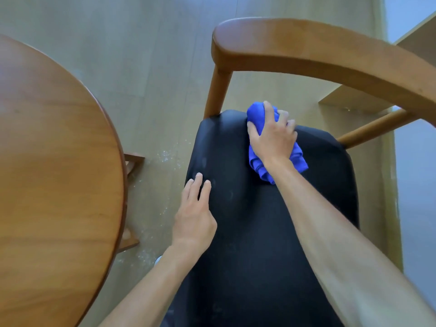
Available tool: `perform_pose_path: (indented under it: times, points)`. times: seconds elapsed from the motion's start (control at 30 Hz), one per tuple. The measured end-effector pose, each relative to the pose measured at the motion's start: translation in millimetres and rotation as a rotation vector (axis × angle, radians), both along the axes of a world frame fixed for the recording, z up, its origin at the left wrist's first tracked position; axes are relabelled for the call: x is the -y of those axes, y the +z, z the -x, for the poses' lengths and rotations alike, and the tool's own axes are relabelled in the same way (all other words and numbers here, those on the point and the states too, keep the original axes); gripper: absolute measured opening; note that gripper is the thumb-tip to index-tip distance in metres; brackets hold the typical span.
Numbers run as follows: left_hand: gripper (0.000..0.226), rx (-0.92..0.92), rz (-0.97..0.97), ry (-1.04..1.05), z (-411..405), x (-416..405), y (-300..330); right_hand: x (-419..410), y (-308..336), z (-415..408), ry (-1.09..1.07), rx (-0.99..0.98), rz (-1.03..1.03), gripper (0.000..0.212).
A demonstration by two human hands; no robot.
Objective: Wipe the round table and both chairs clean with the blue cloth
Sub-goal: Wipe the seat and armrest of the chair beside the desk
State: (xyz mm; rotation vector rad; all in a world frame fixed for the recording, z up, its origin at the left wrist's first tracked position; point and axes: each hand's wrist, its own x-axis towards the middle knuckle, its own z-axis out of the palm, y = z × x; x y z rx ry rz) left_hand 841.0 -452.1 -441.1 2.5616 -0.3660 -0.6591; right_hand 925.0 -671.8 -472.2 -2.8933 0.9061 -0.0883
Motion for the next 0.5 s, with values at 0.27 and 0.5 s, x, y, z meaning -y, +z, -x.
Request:
perform_pose_path:
  times: [0.27, 0.5]
  points:
    - [0.055, -0.107, 0.243, 0.248, -26, -18, 2, -103, 8, 168, 0.607, 0.094, -0.068, 0.049]
    - [0.056, -0.130, 0.217, 0.222, -24, -16, 5, -128, 19, 246, 1.021, 0.063, -0.148, 0.039]
